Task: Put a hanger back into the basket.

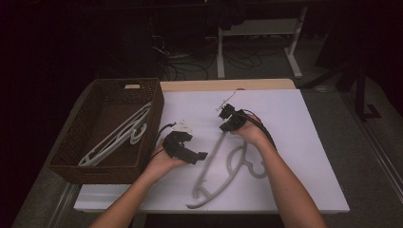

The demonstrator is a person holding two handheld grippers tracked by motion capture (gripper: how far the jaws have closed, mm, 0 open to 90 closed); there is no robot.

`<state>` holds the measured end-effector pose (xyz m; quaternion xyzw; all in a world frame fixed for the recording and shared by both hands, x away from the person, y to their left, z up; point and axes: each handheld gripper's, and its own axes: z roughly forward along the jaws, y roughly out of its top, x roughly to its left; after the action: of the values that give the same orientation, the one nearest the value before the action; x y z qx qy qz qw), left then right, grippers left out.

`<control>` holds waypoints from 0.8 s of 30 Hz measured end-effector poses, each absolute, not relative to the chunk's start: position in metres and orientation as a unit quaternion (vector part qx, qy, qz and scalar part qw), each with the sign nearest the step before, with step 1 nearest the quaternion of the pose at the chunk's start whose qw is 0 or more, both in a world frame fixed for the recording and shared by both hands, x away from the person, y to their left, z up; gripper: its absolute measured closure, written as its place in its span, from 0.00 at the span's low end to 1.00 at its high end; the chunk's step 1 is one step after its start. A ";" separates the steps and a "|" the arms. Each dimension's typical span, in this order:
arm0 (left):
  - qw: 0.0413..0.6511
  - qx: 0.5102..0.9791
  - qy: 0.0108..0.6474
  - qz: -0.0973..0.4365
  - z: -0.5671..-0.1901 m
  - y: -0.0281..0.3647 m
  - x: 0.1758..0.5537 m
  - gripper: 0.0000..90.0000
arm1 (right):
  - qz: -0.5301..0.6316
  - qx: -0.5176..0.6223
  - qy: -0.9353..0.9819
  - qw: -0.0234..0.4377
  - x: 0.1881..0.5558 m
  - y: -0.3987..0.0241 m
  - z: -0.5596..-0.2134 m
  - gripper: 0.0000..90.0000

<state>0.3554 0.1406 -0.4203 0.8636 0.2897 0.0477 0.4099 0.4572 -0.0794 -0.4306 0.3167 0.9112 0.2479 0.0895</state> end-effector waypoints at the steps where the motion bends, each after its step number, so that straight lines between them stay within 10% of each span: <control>1: 0.409 0.864 0.289 0.047 -0.420 0.140 0.355 0.02 | 0.242 0.318 0.913 0.087 0.459 -0.078 -0.433 0.99; 17: 0.400 0.872 0.277 0.040 -0.425 0.128 0.349 0.02 | 0.220 0.359 0.900 0.111 0.461 -0.122 -0.435 0.99; 21: 0.398 0.875 0.274 0.036 -0.427 0.124 0.347 0.04 | 0.253 0.364 0.890 0.107 0.452 -0.136 -0.426 0.90; 24: 0.398 0.877 0.268 0.029 -0.430 0.119 0.343 0.08 | 0.299 0.374 0.871 0.107 0.433 -0.153 -0.418 0.66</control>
<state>0.3434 0.1192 -0.4298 0.8767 0.2681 0.0295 0.3984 0.4331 -0.1533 -0.4175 0.3742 0.8714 0.2986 0.1068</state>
